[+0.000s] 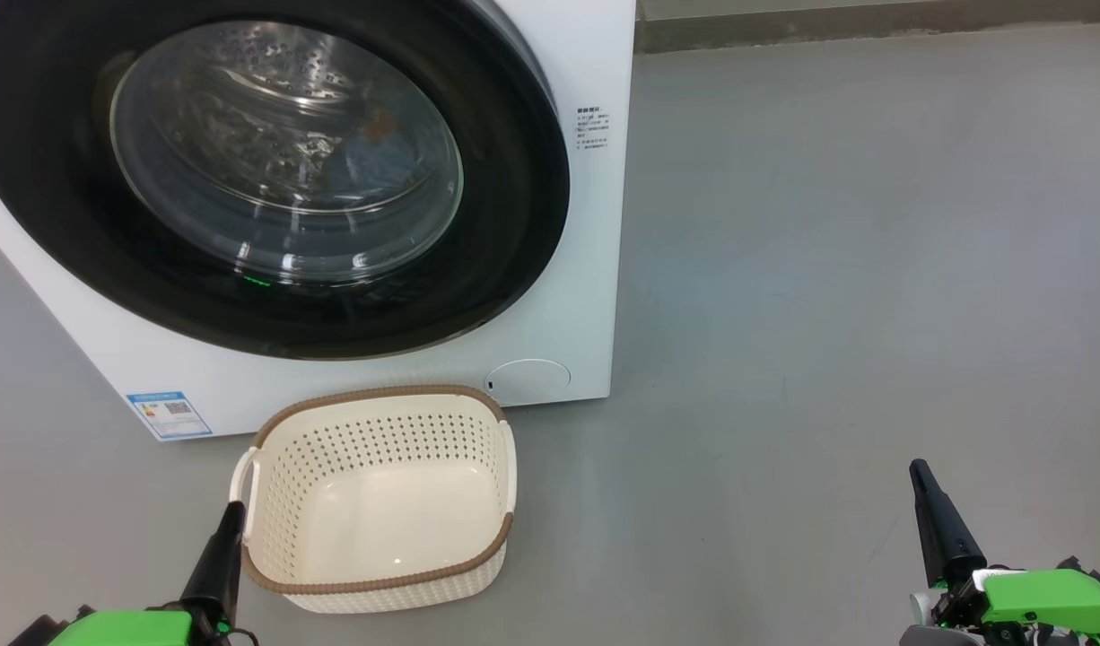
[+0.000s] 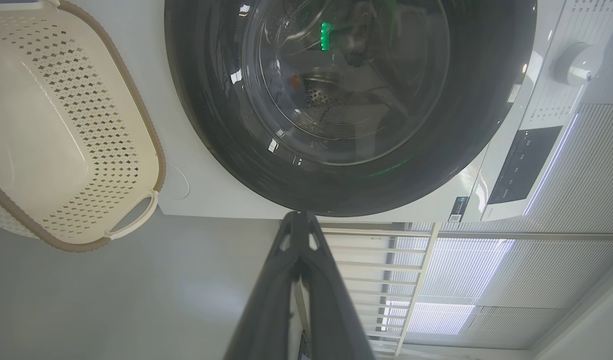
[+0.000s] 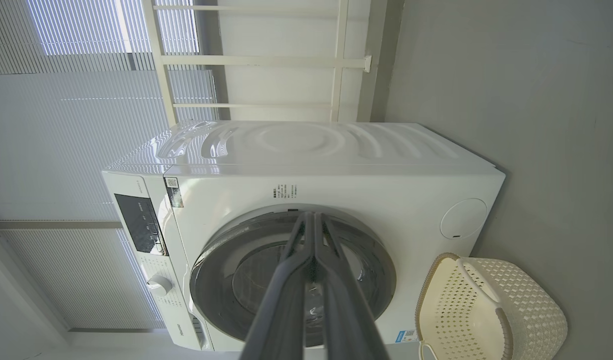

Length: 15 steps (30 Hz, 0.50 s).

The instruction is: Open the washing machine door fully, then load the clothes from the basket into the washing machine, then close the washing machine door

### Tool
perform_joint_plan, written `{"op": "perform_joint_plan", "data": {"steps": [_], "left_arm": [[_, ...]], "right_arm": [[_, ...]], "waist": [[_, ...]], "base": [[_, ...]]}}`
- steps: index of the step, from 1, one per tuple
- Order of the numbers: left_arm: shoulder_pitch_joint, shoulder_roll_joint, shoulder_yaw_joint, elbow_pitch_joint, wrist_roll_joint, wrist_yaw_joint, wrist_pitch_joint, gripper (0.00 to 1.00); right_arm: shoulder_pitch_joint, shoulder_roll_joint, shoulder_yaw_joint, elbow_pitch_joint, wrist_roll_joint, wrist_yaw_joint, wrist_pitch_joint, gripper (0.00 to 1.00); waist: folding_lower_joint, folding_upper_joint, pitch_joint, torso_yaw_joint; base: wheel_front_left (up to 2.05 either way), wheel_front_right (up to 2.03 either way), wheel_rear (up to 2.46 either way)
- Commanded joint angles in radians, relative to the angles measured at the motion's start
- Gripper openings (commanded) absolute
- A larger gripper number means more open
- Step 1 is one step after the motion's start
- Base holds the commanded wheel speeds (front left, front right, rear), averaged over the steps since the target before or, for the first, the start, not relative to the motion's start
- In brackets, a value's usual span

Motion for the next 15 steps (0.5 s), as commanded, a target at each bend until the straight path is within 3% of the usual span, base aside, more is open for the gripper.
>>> {"op": "perform_joint_plan", "data": {"steps": [1,15], "left_arm": [[-0.04,0.013,0.035,-0.018,-0.009,-0.003,0.005,0.0],[-0.04,0.011,0.037,-0.018,-0.007,-0.003,0.007,0.0]], "right_arm": [[-0.039,-0.012,0.023,-0.029,0.003,-0.001,0.007,0.0],[-0.039,-0.012,0.023,-0.029,0.003,-0.001,0.007,0.0]], "waist": [[0.0,-0.0001,0.0,0.0],[0.0,-0.0001,0.0,0.0]], "base": [[0.0,0.0,0.0],[0.0,0.0,0.0]]}}
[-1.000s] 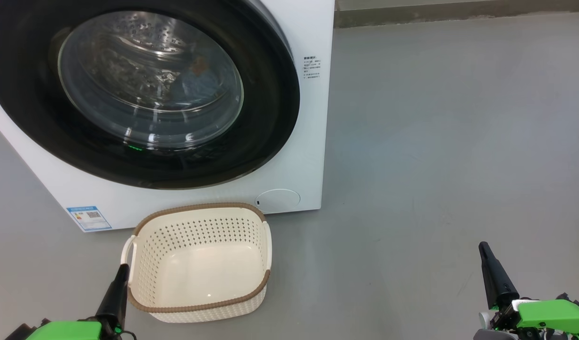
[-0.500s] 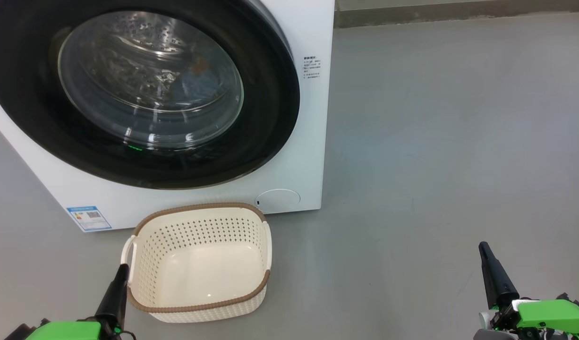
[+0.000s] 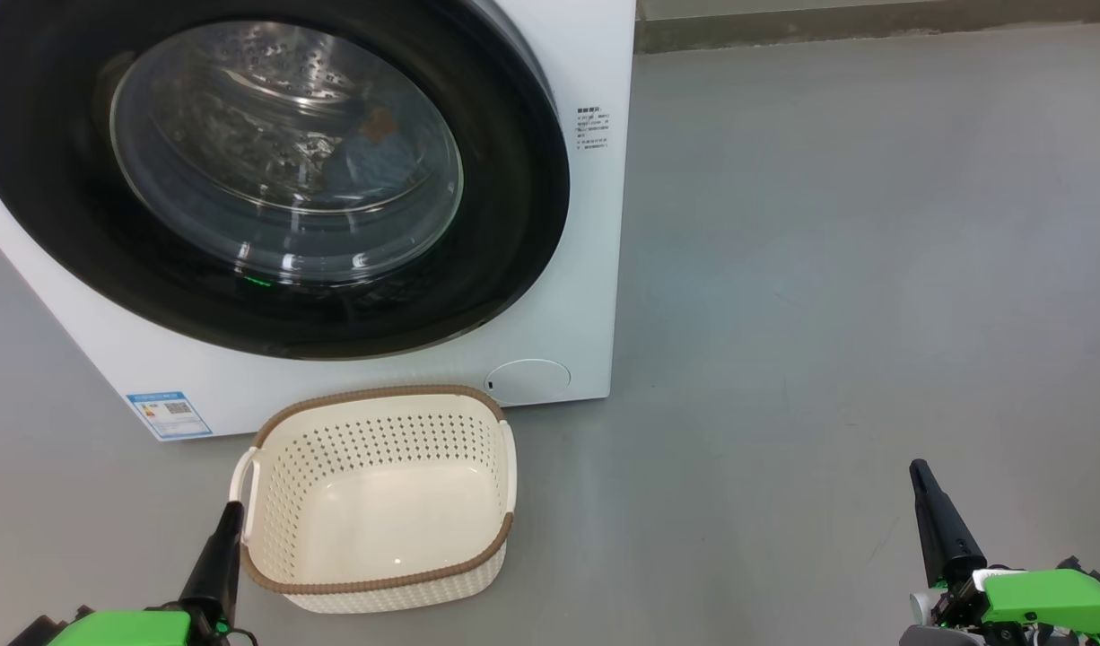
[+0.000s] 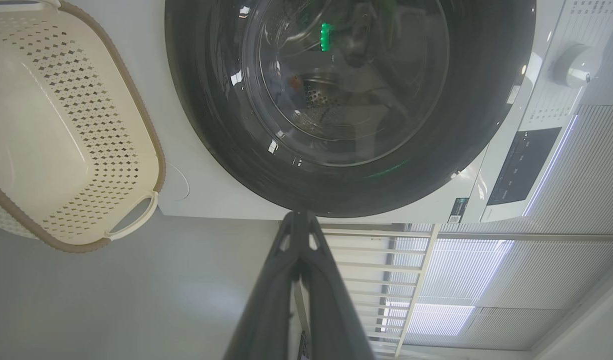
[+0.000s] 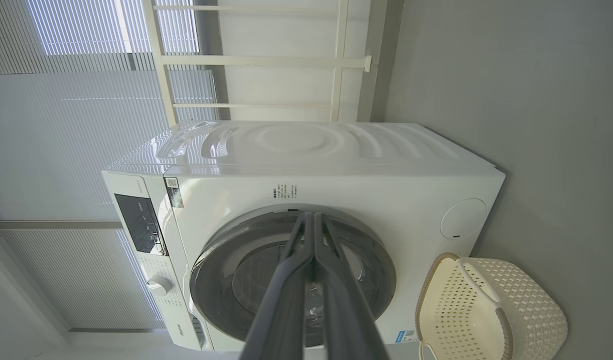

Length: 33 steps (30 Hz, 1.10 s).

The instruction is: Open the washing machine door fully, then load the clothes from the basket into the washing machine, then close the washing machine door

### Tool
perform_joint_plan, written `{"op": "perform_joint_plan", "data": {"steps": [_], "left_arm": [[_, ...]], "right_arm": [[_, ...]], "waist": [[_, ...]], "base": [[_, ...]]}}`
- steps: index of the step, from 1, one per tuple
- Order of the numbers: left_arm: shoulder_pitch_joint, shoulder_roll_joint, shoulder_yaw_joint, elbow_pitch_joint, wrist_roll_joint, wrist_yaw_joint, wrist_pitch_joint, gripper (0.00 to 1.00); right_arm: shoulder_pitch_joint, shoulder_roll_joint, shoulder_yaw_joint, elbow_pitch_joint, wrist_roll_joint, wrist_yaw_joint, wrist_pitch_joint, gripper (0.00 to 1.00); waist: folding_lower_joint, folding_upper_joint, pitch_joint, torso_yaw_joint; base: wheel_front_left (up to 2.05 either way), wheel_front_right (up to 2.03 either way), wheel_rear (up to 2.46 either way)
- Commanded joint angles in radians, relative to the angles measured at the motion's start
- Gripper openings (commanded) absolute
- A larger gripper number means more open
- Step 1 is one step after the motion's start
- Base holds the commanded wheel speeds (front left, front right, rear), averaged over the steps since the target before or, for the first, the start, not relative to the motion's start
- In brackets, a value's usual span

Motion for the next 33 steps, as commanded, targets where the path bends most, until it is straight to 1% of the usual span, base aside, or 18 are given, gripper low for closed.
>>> {"op": "perform_joint_plan", "data": {"steps": [1,33], "left_arm": [[-0.04,0.011,0.034,-0.018,-0.007,-0.003,0.006,0.0],[-0.04,0.008,0.038,-0.018,-0.003,-0.003,0.01,0.0]], "right_arm": [[-0.039,-0.012,0.023,-0.029,0.003,-0.001,0.007,0.0],[-0.039,-0.012,0.023,-0.029,0.003,-0.001,0.007,0.0]], "waist": [[0.0,0.0,0.0,0.0],[0.0,0.0,0.0,0.0]], "base": [[0.0,0.0,0.0],[0.0,0.0,0.0]]}}
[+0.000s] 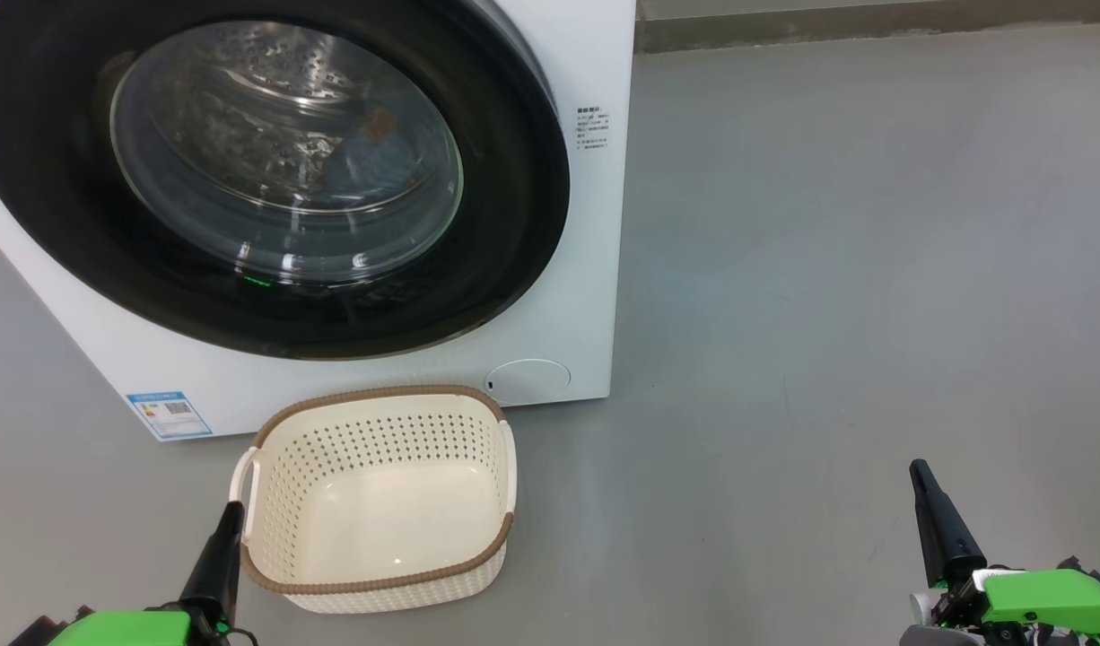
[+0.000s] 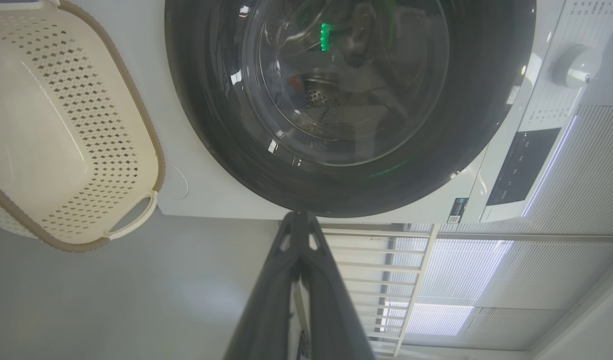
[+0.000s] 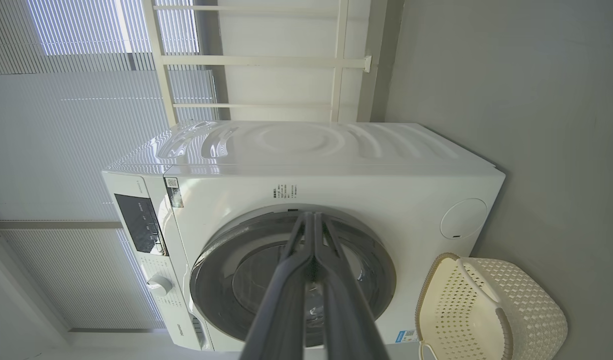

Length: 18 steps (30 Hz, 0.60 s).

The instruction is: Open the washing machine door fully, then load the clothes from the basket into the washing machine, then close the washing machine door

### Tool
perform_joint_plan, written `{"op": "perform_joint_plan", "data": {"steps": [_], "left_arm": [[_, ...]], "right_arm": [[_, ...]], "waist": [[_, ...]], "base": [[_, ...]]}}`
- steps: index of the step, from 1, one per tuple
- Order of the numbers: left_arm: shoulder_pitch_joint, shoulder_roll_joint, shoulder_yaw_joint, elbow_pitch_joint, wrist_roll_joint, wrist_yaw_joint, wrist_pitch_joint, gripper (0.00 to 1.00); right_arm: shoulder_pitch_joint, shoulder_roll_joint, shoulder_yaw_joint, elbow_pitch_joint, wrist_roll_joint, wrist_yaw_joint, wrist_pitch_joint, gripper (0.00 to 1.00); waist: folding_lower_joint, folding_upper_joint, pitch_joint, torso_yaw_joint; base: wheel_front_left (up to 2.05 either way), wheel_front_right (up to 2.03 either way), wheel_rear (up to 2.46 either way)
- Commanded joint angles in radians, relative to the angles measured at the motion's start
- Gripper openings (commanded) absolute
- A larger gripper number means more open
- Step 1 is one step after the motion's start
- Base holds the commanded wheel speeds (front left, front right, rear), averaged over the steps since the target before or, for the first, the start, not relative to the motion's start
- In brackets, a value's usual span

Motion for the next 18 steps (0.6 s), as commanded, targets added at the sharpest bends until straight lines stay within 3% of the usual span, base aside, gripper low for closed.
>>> {"op": "perform_joint_plan", "data": {"steps": [1,18], "left_arm": [[-0.04,0.011,0.035,-0.018,-0.003,-0.003,0.007,0.0],[-0.04,0.01,0.036,-0.018,-0.002,-0.003,0.008,0.0]], "right_arm": [[-0.039,-0.012,0.023,-0.029,0.003,-0.001,0.007,0.0],[-0.039,-0.012,0.023,-0.029,0.003,-0.001,0.007,0.0]], "waist": [[0.0,-0.0001,0.0,0.0],[0.0,-0.0001,0.0,0.0]], "base": [[0.0,0.0,0.0],[0.0,0.0,0.0]]}}
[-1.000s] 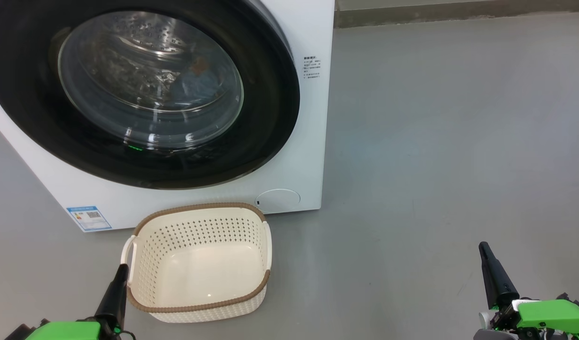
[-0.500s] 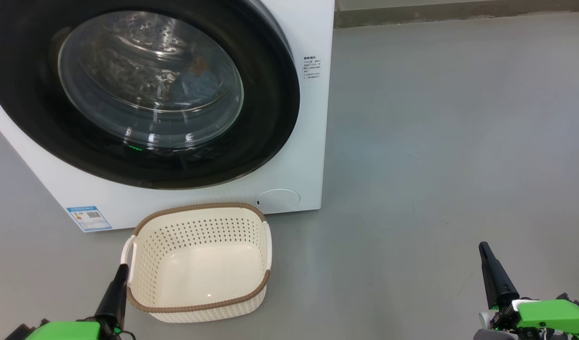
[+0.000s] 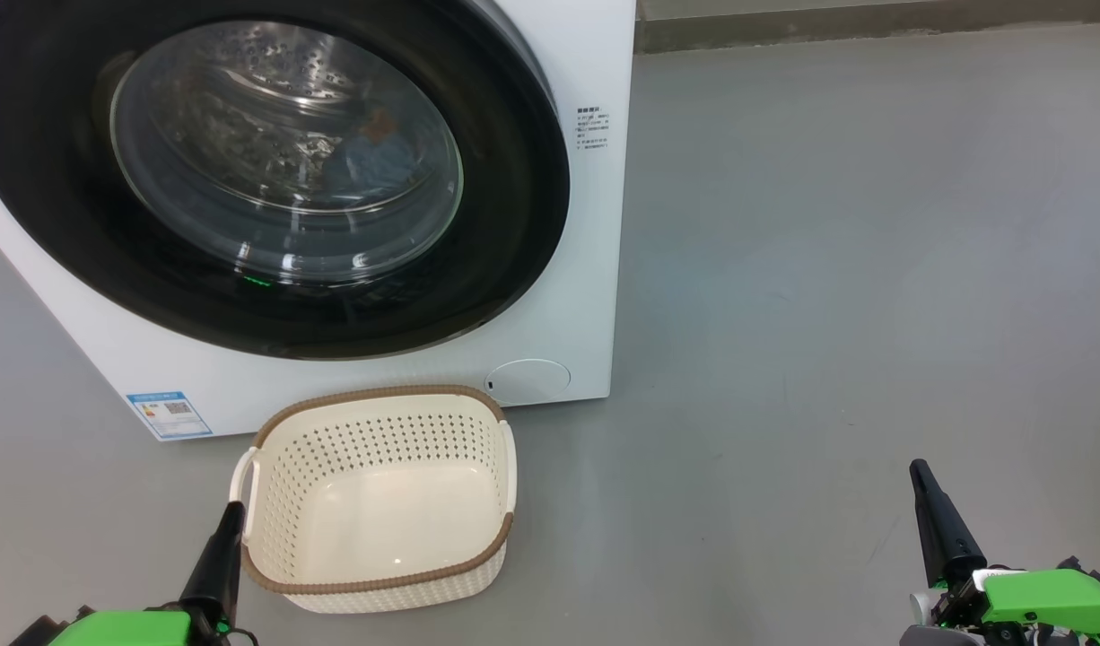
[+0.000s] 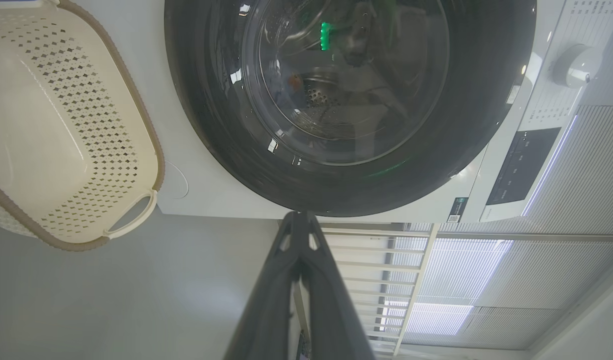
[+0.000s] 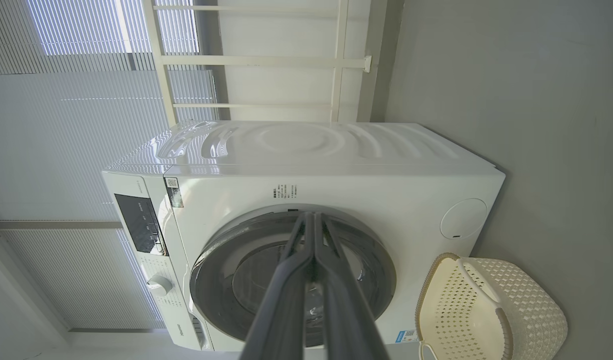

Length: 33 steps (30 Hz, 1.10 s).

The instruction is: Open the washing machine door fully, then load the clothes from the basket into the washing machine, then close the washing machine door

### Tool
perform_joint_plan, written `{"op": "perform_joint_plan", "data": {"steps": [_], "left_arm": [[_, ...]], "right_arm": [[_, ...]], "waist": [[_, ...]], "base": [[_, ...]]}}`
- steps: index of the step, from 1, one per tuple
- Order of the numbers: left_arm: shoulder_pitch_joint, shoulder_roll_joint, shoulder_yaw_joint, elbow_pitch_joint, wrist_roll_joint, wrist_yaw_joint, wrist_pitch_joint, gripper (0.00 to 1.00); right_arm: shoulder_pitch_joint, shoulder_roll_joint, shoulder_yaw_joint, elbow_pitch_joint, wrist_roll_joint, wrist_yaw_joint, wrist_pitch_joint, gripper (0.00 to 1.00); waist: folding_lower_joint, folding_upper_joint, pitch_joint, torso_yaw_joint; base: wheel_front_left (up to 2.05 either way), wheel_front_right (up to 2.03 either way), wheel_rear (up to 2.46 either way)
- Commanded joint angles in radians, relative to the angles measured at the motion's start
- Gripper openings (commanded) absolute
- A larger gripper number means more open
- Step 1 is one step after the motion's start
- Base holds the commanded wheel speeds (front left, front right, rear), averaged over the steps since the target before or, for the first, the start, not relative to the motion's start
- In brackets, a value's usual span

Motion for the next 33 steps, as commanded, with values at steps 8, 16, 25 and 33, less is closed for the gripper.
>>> {"op": "perform_joint_plan", "data": {"steps": [8,16,25,33], "left_arm": [[-0.041,0.011,0.036,-0.018,-0.002,-0.003,0.004,0.0],[-0.041,0.01,0.036,-0.018,-0.001,-0.003,0.005,0.0],[-0.041,0.01,0.037,-0.018,-0.001,-0.003,0.005,0.0],[-0.041,0.009,0.037,-0.018,0.0,-0.003,0.006,0.0]], "right_arm": [[-0.039,-0.012,0.023,-0.029,0.003,-0.001,0.007,0.0],[-0.039,-0.012,0.023,-0.029,0.003,-0.001,0.007,0.0],[-0.039,-0.012,0.023,-0.029,0.003,-0.001,0.007,0.0],[-0.039,-0.012,0.023,-0.029,0.003,-0.001,0.007,0.0]], "waist": [[0.0,-0.0001,0.0,0.0],[0.0,-0.0001,0.0,0.0],[0.0,-0.0001,0.0,0.0],[0.0,-0.0001,0.0,0.0]], "base": [[0.0,0.0,0.0],[0.0,0.0,0.0],[0.0,0.0,0.0],[0.0,0.0,0.0]]}}
